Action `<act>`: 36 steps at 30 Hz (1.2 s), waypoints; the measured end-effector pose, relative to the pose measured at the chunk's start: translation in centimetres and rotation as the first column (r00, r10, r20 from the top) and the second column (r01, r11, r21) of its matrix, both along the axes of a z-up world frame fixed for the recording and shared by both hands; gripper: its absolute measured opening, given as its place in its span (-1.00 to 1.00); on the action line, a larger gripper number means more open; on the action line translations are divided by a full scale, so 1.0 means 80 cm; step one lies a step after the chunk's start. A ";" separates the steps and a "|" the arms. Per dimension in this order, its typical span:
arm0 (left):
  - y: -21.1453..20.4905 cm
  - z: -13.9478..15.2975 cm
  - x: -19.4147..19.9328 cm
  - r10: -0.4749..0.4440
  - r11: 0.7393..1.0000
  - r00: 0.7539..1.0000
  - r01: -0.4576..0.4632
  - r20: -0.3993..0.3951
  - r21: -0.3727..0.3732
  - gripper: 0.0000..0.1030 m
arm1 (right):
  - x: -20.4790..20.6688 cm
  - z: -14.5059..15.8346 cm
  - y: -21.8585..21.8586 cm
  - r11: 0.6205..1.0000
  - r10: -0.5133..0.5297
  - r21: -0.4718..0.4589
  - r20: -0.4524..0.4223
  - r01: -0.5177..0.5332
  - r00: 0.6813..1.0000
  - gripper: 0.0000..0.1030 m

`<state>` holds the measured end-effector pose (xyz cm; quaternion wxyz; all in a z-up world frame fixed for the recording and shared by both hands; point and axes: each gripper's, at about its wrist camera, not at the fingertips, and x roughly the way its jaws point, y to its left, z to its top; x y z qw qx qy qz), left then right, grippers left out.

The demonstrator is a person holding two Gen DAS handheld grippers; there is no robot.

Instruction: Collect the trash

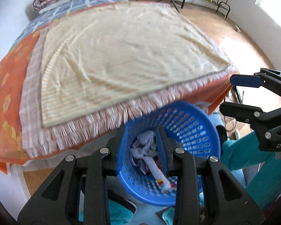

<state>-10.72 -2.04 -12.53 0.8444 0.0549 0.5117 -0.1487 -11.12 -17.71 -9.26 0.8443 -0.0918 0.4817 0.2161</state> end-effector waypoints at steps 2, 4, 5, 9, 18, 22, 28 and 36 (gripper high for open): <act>-0.001 0.008 0.003 0.001 1.000 1.000 -0.001 0.020 -0.004 -0.40 | 0.004 0.011 -0.003 1.000 -0.005 0.008 0.025 0.005 1.000 0.30; -0.002 0.019 0.007 0.003 1.000 0.999 -0.003 0.043 -0.005 -0.39 | 0.007 0.020 -0.006 1.000 -0.012 0.012 0.049 0.012 0.999 0.31; -0.002 0.025 0.010 0.005 1.000 0.999 -0.005 0.052 -0.009 -0.39 | 0.008 0.025 -0.008 1.000 -0.015 0.015 0.061 0.015 0.998 0.31; -0.002 0.048 0.020 0.018 0.999 0.995 -0.015 0.094 -0.037 -0.06 | 0.020 0.041 -0.016 0.999 -0.032 0.035 0.101 0.028 0.994 0.32; 0.008 0.102 0.049 0.064 0.995 0.976 -0.048 0.209 -0.082 0.23 | 0.059 0.062 -0.034 0.991 -0.087 0.116 0.120 0.073 0.989 0.34; 0.016 0.122 0.057 0.102 0.992 0.957 -0.078 0.272 -0.097 0.32 | 0.071 0.072 -0.037 0.988 -0.096 0.135 0.146 0.076 0.985 0.36; 0.033 0.124 0.068 0.159 0.983 0.943 -0.124 0.294 -0.134 0.52 | 0.077 0.074 -0.049 0.978 -0.135 0.179 0.169 0.104 0.976 0.51; 0.033 0.126 0.061 0.192 0.980 0.925 -0.166 0.327 -0.105 0.72 | 0.076 0.073 -0.062 0.970 -0.168 0.204 0.155 0.135 0.974 0.52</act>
